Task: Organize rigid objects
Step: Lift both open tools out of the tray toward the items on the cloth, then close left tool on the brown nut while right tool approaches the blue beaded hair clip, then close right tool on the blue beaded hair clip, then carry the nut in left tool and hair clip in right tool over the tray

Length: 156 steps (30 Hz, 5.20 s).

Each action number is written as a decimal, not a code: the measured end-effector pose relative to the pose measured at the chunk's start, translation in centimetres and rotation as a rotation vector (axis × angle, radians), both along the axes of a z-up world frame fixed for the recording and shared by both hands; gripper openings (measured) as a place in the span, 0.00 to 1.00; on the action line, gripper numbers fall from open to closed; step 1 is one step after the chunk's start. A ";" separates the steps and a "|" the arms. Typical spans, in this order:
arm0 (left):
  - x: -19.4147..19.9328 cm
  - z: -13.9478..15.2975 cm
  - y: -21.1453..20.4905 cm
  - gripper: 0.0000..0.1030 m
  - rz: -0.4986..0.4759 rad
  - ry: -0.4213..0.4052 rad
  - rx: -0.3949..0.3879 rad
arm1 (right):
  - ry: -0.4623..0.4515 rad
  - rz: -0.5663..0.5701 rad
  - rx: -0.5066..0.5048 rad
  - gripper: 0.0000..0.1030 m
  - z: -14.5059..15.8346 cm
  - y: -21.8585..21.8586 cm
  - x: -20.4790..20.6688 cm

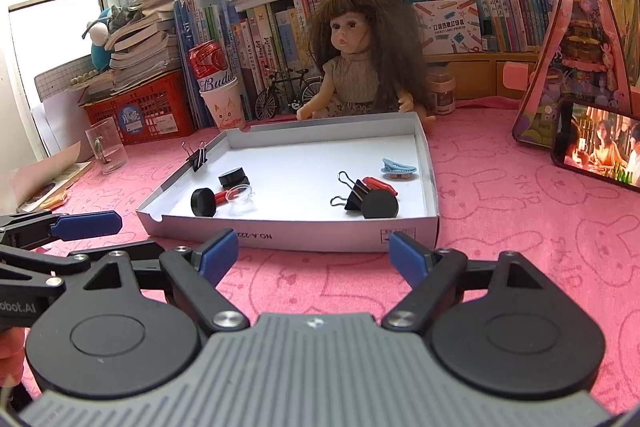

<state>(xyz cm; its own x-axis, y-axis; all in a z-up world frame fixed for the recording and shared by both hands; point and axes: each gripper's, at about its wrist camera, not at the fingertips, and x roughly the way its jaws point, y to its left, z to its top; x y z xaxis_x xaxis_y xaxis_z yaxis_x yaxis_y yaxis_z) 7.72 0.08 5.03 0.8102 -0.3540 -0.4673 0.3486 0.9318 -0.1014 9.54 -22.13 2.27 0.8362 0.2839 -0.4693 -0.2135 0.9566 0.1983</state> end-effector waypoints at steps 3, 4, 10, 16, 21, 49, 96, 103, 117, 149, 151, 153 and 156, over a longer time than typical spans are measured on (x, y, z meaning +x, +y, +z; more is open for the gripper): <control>-1.0 -0.3 0.0 0.81 -0.018 0.001 0.005 | 0.011 0.004 0.005 0.87 -0.3 -0.2 -0.4; -1.2 -0.4 0.0 0.81 -0.024 0.003 0.006 | 0.014 0.005 0.005 0.87 -0.4 -0.2 -0.5; -3.0 -1.6 0.0 0.81 -0.071 0.041 0.020 | 0.016 0.011 -0.059 0.87 -1.0 0.0 -0.7; -4.3 -2.7 -0.1 0.73 -0.152 0.084 0.021 | 0.034 0.062 -0.045 0.87 -1.1 -0.1 -1.0; -5.0 -3.7 -0.7 0.56 -0.213 0.130 0.017 | 0.041 0.154 -0.051 0.81 -1.4 0.4 -1.9; -2.6 -5.0 0.5 0.20 -0.020 0.117 0.056 | 0.085 0.180 -0.186 0.74 -2.3 1.8 -2.6; -2.2 -4.7 2.6 0.20 0.122 0.059 0.056 | -0.027 -0.083 -0.164 0.35 -3.0 7.1 -5.1; -2.1 -4.3 2.1 0.20 0.113 0.052 0.050 | -0.047 -0.115 -0.162 0.35 -2.2 5.9 -4.6; -0.4 -2.6 0.4 0.20 0.100 0.019 0.022 | -0.063 -0.154 -0.172 0.35 -0.9 4.7 -3.6; 1.8 -2.3 -1.4 0.20 0.104 0.019 -0.003 | -0.040 -0.176 -0.146 0.35 -0.9 3.4 -1.6; 1.7 -2.3 -1.4 0.20 0.104 0.018 -0.002 | -0.039 -0.177 -0.145 0.35 -0.9 3.4 -1.6; 1.8 -2.3 -1.5 0.20 0.104 0.019 -0.003 | -0.038 -0.178 -0.146 0.35 -1.0 3.4 -1.4; 1.8 -2.3 -1.5 0.20 0.106 0.019 -0.003 | -0.037 -0.179 -0.144 0.35 -1.0 3.3 -1.3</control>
